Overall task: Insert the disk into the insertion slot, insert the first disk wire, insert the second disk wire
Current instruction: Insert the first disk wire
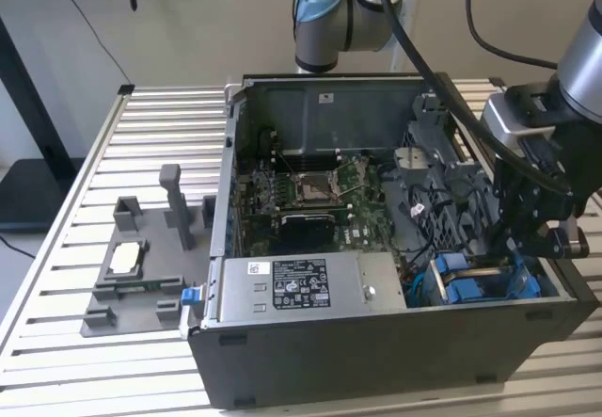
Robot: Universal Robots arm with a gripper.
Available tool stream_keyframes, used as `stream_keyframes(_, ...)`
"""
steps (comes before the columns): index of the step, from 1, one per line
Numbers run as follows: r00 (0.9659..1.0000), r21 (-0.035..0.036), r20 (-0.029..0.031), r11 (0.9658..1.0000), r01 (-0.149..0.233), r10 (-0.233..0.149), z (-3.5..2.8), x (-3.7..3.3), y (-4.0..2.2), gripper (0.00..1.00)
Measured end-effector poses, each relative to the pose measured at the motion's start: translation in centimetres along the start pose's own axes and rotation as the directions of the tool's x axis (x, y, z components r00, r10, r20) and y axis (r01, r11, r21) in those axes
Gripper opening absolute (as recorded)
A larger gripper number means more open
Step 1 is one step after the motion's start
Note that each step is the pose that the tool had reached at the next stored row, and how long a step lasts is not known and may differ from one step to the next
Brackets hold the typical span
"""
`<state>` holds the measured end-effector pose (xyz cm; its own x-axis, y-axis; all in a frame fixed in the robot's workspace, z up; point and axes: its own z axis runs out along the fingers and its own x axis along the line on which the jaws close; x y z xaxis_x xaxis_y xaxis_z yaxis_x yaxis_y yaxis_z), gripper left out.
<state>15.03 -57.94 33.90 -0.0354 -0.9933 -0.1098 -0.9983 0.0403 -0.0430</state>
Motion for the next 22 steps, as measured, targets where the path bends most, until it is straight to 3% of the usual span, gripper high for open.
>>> stream_keyframes(5,1.0,-0.0013,-0.0008,1.0,0.003,-0.003,0.44,0.05,0.01,0.19)
stream_keyframes(15,1.0,-0.0019,0.002,1.0,0.007,-0.007,0.59,0.06,0.03,0.2)
stream_keyframes(16,1.0,-0.0018,0.0005,1.0,0.007,-0.007,0.45,0.05,0.02,0.27)
stream_keyframes(17,1.0,-0.0018,0.0013,1.0,0.007,-0.007,0.24,0.02,0.01,0.27)
stream_keyframes(22,1.0,-0.0019,0.0008,1.0,0.007,-0.007,-2.02,-0.22,-0.09,0.27)
